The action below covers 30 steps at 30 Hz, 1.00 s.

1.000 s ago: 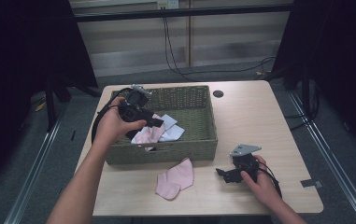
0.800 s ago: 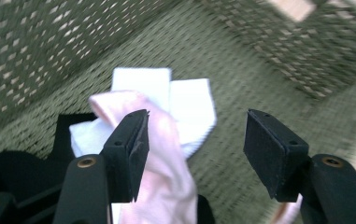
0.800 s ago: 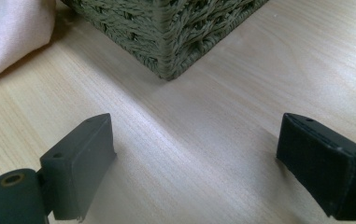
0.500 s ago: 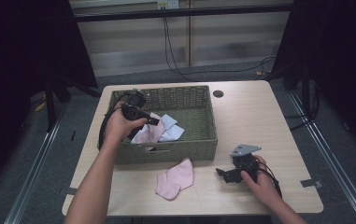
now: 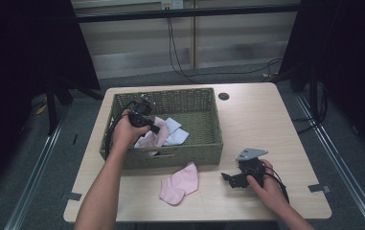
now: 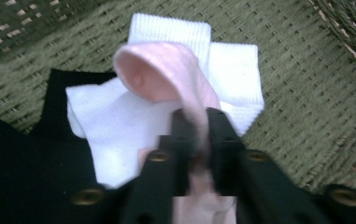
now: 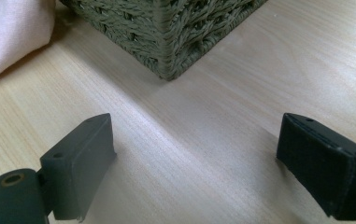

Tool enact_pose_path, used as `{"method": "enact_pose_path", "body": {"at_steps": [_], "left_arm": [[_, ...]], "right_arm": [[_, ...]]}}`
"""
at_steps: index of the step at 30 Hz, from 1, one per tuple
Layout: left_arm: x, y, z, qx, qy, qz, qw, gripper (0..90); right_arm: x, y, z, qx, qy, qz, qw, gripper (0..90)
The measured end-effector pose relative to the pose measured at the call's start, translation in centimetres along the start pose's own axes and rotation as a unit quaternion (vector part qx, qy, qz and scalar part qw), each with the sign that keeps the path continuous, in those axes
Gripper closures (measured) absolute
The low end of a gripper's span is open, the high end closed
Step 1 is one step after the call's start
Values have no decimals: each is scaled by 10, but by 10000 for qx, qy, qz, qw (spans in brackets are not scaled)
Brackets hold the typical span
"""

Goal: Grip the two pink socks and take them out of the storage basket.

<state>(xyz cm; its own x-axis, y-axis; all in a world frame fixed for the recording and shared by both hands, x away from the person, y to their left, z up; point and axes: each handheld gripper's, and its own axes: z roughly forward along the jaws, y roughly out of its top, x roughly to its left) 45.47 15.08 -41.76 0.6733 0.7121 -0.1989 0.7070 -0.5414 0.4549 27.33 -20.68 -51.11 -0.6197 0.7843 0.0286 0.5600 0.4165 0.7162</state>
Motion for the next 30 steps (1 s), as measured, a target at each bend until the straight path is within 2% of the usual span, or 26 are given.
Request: {"method": "enact_pose_path", "body": {"at_steps": [2, 4, 7, 8, 9, 14, 22, 30], "left_arm": [[-1, 1, -2, 25, -15, -20, 10000, 852], [-1, 2, -8, 44, 12, 50, 10000, 859], [-1, 4, -23, -52, -12, 29, 10000, 862], [-3, 6, -34, -123, -32, 16, 9999, 862], [-3, 6, -34, -123, -32, 16, 9999, 862], [-8, 12, -63, -287, -135, 87, 9995, 861], [-13, 17, -84, -301, -223, 141, 9992, 860], [-25, 22, -106, -340, -261, 307, 9986, 860]], "right_arm": [[0, 0, 0, 5, -11, -9, 10000, 105], [0, 0, 0, 0, -6, -16, 10000, 105], [0, 0, 0, 0, -6, -17, 10000, 105], [0, 0, 0, -6, 7, -15, 10000, 105], [0, 0, 0, -6, 7, -15, 10000, 105], [0, 0, 0, -9, 5, -22, 10000, 105], [0, 0, 0, -2, -10, -26, 10000, 105], [0, 0, 0, -13, -2, -8, 10000, 104]]}}
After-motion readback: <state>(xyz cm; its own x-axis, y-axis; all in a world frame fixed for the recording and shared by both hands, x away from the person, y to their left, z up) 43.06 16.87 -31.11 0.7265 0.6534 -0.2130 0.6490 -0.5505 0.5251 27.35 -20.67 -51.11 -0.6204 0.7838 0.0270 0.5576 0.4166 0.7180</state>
